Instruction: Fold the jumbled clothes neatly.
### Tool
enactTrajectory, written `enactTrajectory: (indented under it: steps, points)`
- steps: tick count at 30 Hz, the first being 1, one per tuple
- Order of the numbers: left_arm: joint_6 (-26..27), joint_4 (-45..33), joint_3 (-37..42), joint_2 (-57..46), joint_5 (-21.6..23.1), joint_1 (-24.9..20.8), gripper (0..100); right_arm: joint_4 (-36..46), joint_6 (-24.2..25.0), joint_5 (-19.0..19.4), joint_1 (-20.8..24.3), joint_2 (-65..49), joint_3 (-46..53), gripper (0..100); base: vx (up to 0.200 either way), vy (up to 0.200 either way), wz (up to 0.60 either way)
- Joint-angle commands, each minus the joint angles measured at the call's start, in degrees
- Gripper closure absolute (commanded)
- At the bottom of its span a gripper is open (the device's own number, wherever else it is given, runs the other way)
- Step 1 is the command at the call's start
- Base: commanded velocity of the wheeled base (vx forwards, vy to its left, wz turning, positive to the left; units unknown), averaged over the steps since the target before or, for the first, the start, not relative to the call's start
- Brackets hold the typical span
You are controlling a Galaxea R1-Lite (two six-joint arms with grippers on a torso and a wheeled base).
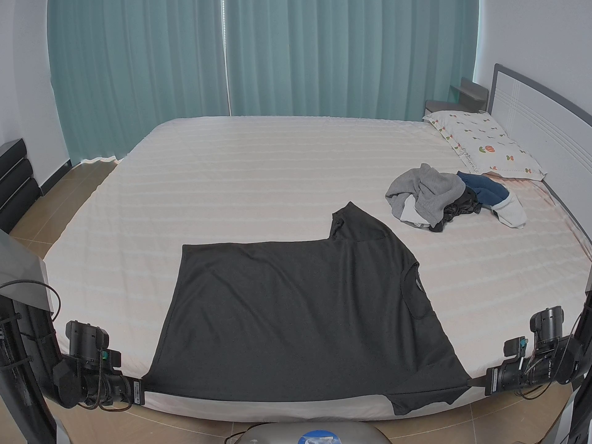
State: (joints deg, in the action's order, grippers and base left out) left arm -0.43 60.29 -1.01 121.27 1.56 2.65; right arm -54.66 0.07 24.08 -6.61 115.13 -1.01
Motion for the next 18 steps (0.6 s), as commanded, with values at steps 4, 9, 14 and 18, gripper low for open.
enactTrajectory:
  steps: [4,9,14,18]
  points:
    - [0.87,-3.25,0.92,-2.71,0.11,-0.01,100,2.37,-1.74,-0.52,0.02,-2.72,1.01,100,0.000,0.000,0.00]
    - [0.95,-4.40,0.92,-2.71,0.11,-0.10,100,3.86,-2.97,-2.63,0.02,-2.72,1.01,100,0.000,0.000,0.00]
    - [0.43,-3.78,0.92,-3.67,0.37,-0.10,100,3.33,-2.62,-2.19,0.02,-4.21,1.01,100,0.000,0.000,0.00]
    - [-3.62,0.79,-0.31,-5.08,2.92,0.08,100,1.66,-0.69,-1.93,0.10,-6.76,0.22,100,0.000,0.000,0.00]
